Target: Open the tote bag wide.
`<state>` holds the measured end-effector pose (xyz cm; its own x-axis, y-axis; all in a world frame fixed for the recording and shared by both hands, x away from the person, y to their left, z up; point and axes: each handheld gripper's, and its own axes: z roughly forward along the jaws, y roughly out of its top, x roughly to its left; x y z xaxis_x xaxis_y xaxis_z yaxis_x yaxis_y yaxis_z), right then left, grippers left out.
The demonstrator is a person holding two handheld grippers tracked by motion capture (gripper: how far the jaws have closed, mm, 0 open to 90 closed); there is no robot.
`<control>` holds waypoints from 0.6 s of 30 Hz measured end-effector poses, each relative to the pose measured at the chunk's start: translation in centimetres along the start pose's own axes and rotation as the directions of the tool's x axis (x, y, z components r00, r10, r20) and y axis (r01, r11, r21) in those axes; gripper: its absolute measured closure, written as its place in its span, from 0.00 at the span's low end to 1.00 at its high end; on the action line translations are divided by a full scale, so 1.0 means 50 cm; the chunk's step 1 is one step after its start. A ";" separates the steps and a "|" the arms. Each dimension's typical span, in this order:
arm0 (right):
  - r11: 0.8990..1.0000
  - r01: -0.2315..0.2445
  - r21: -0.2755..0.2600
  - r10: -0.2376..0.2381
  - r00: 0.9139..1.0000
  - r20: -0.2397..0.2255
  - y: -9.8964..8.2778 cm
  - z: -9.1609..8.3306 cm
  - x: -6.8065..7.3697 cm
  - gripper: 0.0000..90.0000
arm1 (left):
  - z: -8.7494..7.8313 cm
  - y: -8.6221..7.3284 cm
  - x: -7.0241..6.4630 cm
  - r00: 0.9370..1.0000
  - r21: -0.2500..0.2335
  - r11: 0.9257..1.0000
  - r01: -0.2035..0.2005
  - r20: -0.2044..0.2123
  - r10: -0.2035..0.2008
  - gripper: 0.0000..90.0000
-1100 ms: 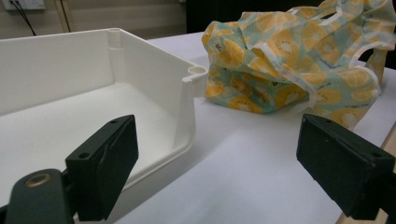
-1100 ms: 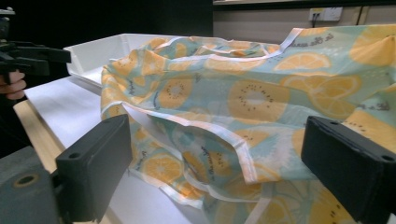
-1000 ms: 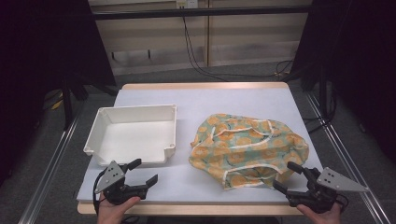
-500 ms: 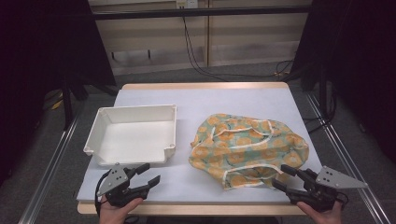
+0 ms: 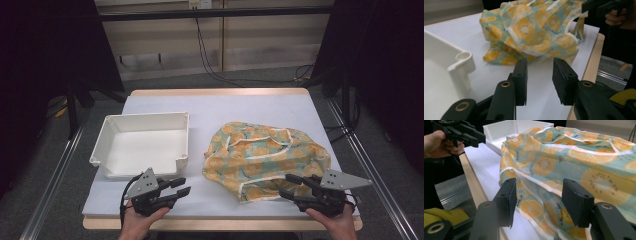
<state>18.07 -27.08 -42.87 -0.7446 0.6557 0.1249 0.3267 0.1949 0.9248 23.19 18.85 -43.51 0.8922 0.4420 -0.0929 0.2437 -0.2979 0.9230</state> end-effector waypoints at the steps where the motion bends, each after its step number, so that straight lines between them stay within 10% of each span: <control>1: 1.000 0.003 0.005 -0.003 1.000 -0.007 0.004 0.004 -0.002 0.51 | 0.006 0.005 0.000 1.000 -0.002 1.000 -0.002 0.004 0.002 0.72; 18: 0.999 0.025 0.044 -0.023 0.998 -0.060 0.026 0.059 -0.008 0.64 | 0.175 0.149 -0.006 0.983 -0.037 0.997 -0.067 0.171 0.072 0.79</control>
<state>20.51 -24.97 -42.79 -0.7853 0.6063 0.1253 0.3330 0.2431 0.9110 28.05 9.08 -39.89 0.9593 0.2681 -0.0889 0.1697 -0.2955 0.9401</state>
